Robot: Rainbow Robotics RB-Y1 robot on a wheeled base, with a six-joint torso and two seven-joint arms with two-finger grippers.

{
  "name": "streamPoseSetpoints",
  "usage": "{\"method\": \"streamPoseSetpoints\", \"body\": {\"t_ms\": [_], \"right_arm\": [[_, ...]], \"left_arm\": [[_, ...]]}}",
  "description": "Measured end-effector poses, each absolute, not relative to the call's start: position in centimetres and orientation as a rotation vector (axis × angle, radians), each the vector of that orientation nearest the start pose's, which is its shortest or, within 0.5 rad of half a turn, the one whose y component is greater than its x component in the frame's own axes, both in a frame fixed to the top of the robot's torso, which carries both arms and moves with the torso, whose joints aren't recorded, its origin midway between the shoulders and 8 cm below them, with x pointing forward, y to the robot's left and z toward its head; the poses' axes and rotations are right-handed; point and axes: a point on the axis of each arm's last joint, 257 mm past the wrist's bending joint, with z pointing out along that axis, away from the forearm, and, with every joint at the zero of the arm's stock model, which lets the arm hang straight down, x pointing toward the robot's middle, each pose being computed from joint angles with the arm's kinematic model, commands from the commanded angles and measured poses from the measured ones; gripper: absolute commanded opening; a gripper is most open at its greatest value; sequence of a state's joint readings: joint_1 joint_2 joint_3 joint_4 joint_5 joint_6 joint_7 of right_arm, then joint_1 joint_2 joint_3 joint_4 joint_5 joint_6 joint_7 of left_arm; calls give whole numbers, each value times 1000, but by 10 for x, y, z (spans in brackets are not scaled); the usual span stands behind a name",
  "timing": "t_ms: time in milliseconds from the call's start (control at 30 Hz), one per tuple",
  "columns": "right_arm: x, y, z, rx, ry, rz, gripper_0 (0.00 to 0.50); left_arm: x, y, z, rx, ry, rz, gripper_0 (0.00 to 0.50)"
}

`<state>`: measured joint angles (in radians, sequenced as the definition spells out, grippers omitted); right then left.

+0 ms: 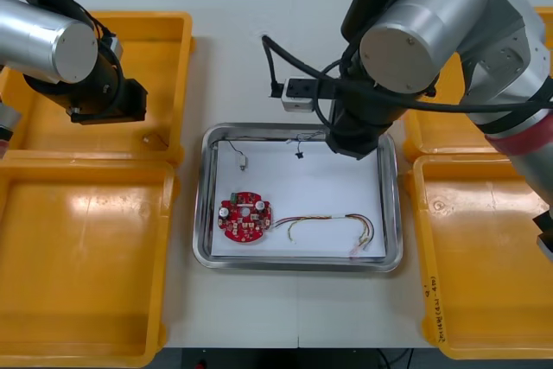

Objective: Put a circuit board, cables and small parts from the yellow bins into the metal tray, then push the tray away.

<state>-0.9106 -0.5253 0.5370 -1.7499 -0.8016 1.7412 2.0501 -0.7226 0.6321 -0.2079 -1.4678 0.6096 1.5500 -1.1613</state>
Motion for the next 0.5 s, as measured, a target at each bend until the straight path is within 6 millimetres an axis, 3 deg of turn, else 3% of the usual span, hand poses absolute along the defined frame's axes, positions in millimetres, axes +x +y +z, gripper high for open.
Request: {"method": "streamPoseSetpoints", "body": {"t_ms": [200, 500], "right_arm": [[477, -75, -190, -1782, 2048, -232, 0], [473, -85, -224, -1765, 2080, -234, 0]], "left_arm": [[555, 272, -209, -72, 2624, -42, 500], [553, 268, -228, -41, 2624, -30, 500]]}}
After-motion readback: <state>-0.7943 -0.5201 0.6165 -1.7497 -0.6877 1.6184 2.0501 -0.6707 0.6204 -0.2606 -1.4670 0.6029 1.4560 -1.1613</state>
